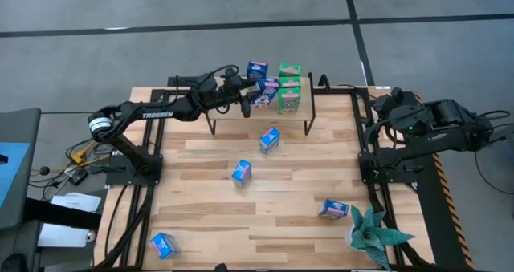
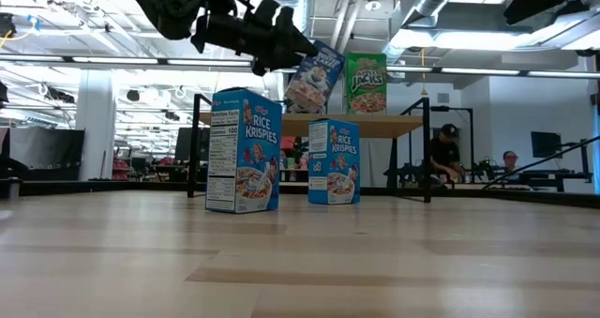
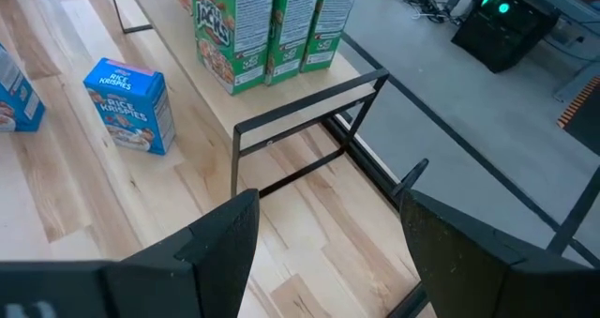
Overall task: Stack cereal on shelf
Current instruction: Put the top blue cereal box aligned with the other blue cereal box on the shelf
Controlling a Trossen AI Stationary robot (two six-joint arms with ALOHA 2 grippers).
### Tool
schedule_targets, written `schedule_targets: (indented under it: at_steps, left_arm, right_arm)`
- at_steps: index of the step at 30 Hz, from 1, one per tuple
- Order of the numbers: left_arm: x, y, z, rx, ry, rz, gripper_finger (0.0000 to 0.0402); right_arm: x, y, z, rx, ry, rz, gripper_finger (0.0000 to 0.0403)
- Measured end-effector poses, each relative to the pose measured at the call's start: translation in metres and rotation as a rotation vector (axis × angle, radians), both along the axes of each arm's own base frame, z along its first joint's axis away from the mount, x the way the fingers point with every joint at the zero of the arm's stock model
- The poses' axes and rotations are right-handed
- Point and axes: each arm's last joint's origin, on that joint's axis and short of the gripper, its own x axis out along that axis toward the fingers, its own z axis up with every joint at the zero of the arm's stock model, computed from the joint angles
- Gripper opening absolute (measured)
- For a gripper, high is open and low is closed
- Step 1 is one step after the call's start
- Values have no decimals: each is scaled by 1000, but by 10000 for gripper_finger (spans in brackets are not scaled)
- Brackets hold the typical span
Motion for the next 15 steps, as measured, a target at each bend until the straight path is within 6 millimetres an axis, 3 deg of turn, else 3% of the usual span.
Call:
schedule_targets:
  at_steps: [9,15]
  left_arm:
    - [-6,-2,-22,-18,-30,61,199]
    - [-6,-5,-23,-4,-17,64,199]
  right_arm:
    - [0,0,0,3,0,3,286]
    - [0,0,0,4,-1,3,286]
